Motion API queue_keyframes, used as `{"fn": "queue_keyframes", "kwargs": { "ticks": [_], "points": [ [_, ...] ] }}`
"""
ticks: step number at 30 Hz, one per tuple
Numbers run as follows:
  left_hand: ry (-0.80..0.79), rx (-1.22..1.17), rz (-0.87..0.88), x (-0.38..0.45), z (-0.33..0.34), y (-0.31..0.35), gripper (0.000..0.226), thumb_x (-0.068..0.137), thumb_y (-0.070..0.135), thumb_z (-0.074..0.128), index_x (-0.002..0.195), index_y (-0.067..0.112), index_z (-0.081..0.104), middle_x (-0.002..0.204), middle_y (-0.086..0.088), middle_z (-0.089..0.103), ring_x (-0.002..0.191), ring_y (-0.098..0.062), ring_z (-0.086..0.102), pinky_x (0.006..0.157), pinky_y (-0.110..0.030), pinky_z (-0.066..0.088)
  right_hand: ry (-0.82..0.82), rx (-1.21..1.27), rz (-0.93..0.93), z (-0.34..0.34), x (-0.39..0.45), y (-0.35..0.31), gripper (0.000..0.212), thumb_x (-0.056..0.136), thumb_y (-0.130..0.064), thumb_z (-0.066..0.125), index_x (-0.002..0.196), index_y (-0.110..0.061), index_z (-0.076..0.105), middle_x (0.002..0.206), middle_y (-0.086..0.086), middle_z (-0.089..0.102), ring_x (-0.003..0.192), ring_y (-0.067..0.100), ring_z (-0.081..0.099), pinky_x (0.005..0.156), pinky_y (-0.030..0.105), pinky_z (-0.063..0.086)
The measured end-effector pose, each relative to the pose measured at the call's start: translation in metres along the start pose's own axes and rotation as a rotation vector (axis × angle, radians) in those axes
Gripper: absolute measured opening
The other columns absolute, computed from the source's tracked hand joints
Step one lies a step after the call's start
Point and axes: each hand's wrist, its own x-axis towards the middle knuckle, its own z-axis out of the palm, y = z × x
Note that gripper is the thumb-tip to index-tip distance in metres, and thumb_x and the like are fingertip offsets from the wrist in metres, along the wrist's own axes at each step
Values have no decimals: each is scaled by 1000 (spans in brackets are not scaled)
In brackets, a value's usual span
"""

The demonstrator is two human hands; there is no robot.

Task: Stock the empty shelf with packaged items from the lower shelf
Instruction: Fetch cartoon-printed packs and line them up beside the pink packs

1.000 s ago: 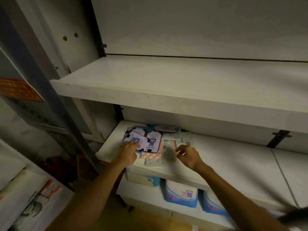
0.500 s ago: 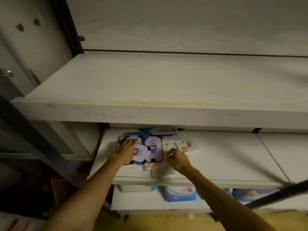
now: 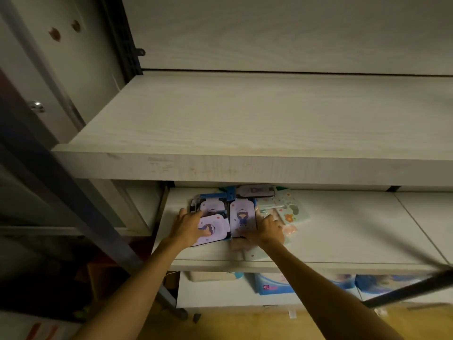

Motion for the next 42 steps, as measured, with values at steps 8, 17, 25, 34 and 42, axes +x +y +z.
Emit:
{"fn": "queue_keyframes", "kwargs": {
  "ticks": [8,17,25,34,42],
  "points": [
    [-86,-742,-69,-21,-4,-19,33,94,31,66,123,22,55,121,-6,64,96,-15,63,77,-33,60,-56,266,85,-15,8,24,79,59,-65,82,112,-9,65,98,3,66,90,19,62,79,27,52],
    [-244,-1250,-195,-31,-2,4,32,98,18,61,129,19,55,116,-9,69,97,-28,70,66,-41,63,-263,866,5,-17,-8,67,37,80,-24,80,111,-9,66,110,13,69,102,31,67,94,46,56],
    [-389,-1411,-91,-42,10,31,32,96,7,63,126,15,62,120,-11,71,107,-33,70,84,-50,59,-252,1272,50,-17,-33,109,34,89,-6,67,121,1,60,112,24,70,99,40,71,81,42,61],
    [-376,-1417,-100,-67,34,119,36,93,7,65,129,9,60,120,-12,71,105,-30,71,84,-49,60,-175,1470,43,-39,-74,189,30,89,-3,65,118,0,59,109,24,71,95,38,72,74,41,62],
    [-356,-1335,-39,-124,67,252,29,95,8,62,124,14,61,118,-13,72,103,-30,72,75,-42,63,-108,1495,-42,-71,-127,311,32,90,-6,64,121,-3,60,113,22,70,102,37,70,82,43,61]
  ]
}}
